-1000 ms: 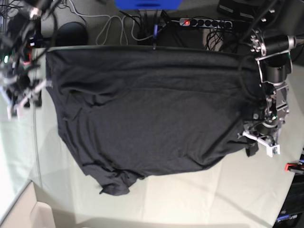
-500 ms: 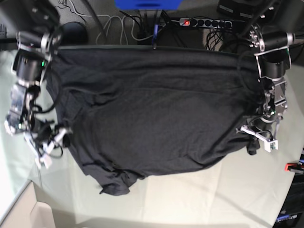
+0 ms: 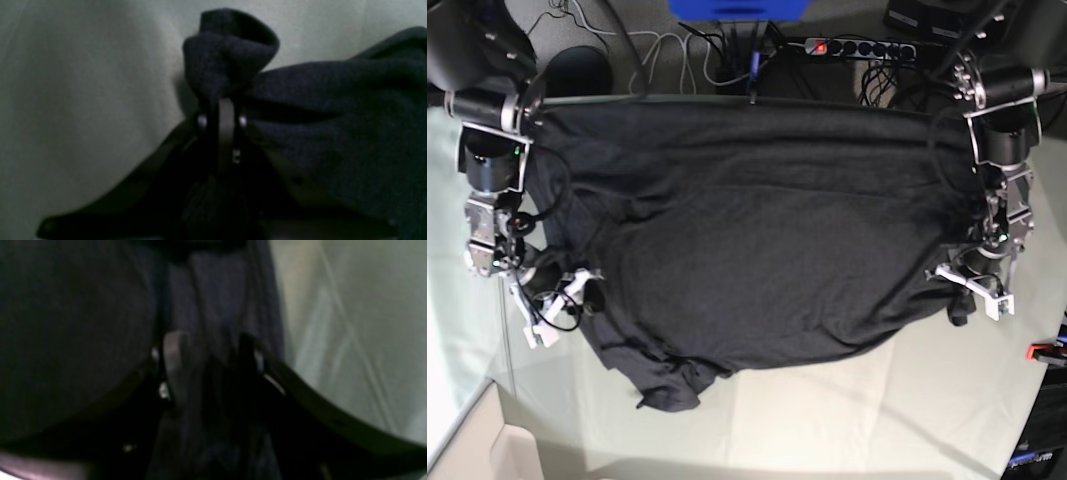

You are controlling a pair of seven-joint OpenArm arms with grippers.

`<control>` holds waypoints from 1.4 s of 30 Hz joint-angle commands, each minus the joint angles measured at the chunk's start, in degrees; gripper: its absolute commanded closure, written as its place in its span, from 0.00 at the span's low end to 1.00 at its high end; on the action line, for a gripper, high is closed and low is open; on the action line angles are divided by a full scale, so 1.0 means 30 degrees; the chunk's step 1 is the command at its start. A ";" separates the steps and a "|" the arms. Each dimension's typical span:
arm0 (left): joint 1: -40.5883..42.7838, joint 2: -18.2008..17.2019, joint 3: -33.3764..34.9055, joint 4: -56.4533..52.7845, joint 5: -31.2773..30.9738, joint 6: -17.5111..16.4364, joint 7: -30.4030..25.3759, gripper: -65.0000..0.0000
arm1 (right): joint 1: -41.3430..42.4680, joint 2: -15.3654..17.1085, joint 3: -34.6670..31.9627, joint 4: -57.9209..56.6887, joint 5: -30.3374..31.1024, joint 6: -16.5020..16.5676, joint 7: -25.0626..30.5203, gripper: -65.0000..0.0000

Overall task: Layout the t-shirt on the table in an organized manner, then fold the t-shirt properly
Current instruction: 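Fold the shirt side with both grippers toward the collar edge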

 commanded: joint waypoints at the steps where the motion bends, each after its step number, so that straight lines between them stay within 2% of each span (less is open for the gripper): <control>1: -0.0379 -0.0326 -0.0057 0.0198 -0.0058 0.0122 -0.0198 1.00 | 0.0491 0.0455 0.0023 0.0015 0.0317 0.0063 0.0729 0.62; 8: -0.0379 -0.0326 -0.0086 0.0198 -0.0058 0.0122 -0.0198 1.00 | 0.0462 0.0572 -0.0006 -0.1040 0.0288 0.0063 0.1813 0.64; 10: -0.0379 -0.0297 -0.0086 0.0198 -0.0058 0.0122 -0.0198 1.00 | 0.0403 0.0660 -0.0006 -0.1040 0.0288 0.0063 0.1813 0.67; 16: -0.0379 -0.0238 -0.0086 0.0198 -0.0058 0.0122 -0.0198 1.00 | 0.0374 0.0689 -0.0006 -0.1451 0.0288 0.0063 0.1755 0.98; 17: -0.0379 -0.0238 -0.0086 0.0198 -0.0058 0.0122 -0.0198 1.00 | 0.0374 0.0689 -0.0006 -0.1275 0.0288 0.0063 0.1667 1.00; 21: -0.0379 -0.0209 -0.0086 0.0198 -0.0058 0.0122 -0.0198 1.00 | 0.0140 0.0689 0.0082 -0.0015 0.0317 0.0063 0.1549 1.00; 27: -0.0379 -0.0209 -0.0086 0.0198 -0.0088 0.0122 -0.0198 1.00 | -0.1736 0.0602 0.0111 0.4234 0.0346 0.0063 0.1579 1.00; 30: -0.0379 -0.0209 -0.0086 0.0198 -0.0088 0.0122 -0.0198 1.00 | -0.1707 0.0572 0.0111 0.4088 0.0346 0.0063 0.1579 0.88; 36: -0.0379 -0.0209 -0.0086 0.0198 -0.0088 0.0122 -0.0198 1.00 | -0.1707 0.0602 0.0082 0.3619 0.0346 0.0063 0.1725 0.46; 39: -0.0379 -0.0209 -0.0086 0.0198 -0.0088 0.0122 -0.0198 1.00 | -0.1296 0.0631 0.0141 0.3560 0.0346 0.0063 0.1725 0.37; 42: -0.0379 -0.0209 -0.0086 0.0198 -0.0088 0.0122 -0.0198 1.00 | -0.0388 0.0689 0.0141 0.2154 0.0346 0.0063 0.1755 0.37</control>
